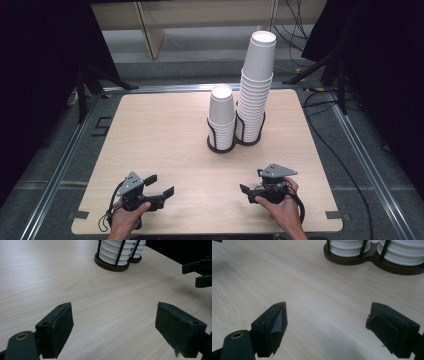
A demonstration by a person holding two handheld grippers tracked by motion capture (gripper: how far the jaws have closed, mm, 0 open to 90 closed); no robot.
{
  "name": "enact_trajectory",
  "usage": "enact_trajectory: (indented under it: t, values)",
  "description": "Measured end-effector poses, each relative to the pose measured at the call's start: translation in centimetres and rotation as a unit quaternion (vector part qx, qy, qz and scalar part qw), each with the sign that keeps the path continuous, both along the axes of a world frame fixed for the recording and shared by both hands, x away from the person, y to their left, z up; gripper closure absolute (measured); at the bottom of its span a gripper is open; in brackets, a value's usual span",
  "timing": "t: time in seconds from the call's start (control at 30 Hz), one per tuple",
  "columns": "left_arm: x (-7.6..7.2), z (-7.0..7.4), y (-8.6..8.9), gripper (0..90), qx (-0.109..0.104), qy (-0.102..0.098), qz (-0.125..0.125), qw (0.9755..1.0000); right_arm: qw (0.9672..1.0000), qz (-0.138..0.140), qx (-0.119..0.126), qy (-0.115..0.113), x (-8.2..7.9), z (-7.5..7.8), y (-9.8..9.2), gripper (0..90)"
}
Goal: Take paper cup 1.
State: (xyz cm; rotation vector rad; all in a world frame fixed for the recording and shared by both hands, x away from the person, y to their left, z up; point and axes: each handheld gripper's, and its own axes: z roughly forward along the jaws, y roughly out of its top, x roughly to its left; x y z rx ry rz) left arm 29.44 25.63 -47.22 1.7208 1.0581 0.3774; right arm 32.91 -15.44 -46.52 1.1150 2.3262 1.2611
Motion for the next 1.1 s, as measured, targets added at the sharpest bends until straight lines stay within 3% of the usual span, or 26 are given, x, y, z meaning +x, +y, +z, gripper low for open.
enact_trajectory:
  t: [0.03, 0.13, 0.17, 0.3, 0.33, 0.47, 0.6, 0.63, 0.67, 0.77, 0.8, 0.87, 0.9, 0.93, 1.1]
  values:
    - [0.0, 0.0, 0.0, 14.5, -0.001, 0.000, 0.001, 1.0000, 0.9999, -0.011, 0.008, 0.009, -0.2, 0.0, 0.1, 16.7]
    - [0.0, 0.0, 0.0, 14.5, -0.006, -0.003, 0.001, 1.0000, 0.9999, -0.010, 0.006, -0.003, 0.0, 0.0, 0.0, 16.8]
    - [0.0, 0.0, 0.0, 14.5, -0.005, -0.003, 0.000, 1.0000, 0.9998, -0.007, 0.016, 0.003, 0.0, 0.1, 0.1, 16.8]
    - [0.0, 0.0, 0.0, 14.5, -0.005, -0.003, 0.000, 1.0000, 0.9999, -0.004, 0.005, -0.013, 0.2, 0.2, 0.0, 16.9]
    - [0.0, 0.0, 0.0, 14.4, -0.005, -0.003, 0.001, 1.0000, 0.9998, -0.005, 0.012, -0.015, 0.3, 0.1, 0.1, 16.9]
    - [0.0, 0.0, -0.1, 14.4, -0.011, -0.005, 0.005, 0.9999, 0.9997, -0.005, 0.026, -0.002, 0.2, 0.4, 0.2, 16.9]
    - [0.1, 0.0, 0.0, 14.4, -0.010, -0.006, 0.006, 0.9999, 0.9993, 0.001, 0.025, -0.029, 0.7, 0.8, 0.1, 16.7]
    - [0.1, 0.0, 0.0, 14.4, -0.010, -0.006, 0.005, 0.9999, 0.9992, -0.003, 0.025, -0.030, 0.8, 0.9, 0.1, 16.2]
    - [0.1, -0.1, -0.1, 14.4, -0.011, -0.007, 0.005, 0.9999, 0.9992, -0.004, 0.037, -0.016, 0.7, 0.9, 0.2, 15.9]
    - [0.1, 0.0, 0.0, 14.4, -0.001, -0.005, 0.000, 1.0000, 0.9992, 0.001, 0.026, -0.029, 1.1, 1.2, 0.1, 15.9]
    - [0.1, -0.2, -0.2, 14.4, -0.016, -0.013, -0.003, 0.9998, 0.9991, 0.002, 0.029, -0.031, 1.3, 1.2, 0.2, 15.9]
    - [0.1, -0.1, -0.2, 14.4, -0.014, -0.013, -0.003, 0.9998, 0.9987, 0.001, 0.035, -0.037, 1.5, 1.4, 0.3, 15.7]
    - [0.1, 0.0, -0.1, 14.4, -0.006, -0.010, -0.001, 0.9999, 0.9990, 0.002, 0.038, -0.023, 1.5, 1.6, 0.4, 15.7]
    - [0.2, 0.0, -0.1, 14.4, -0.007, -0.012, -0.001, 0.9999, 0.9985, 0.006, 0.037, -0.041, 1.8, 1.7, 0.5, 15.8]
    - [0.1, 0.0, 0.0, 14.4, -0.013, -0.019, -0.002, 0.9997, 0.9978, 0.007, 0.048, -0.045, 2.4, 2.7, 1.2, 16.1]
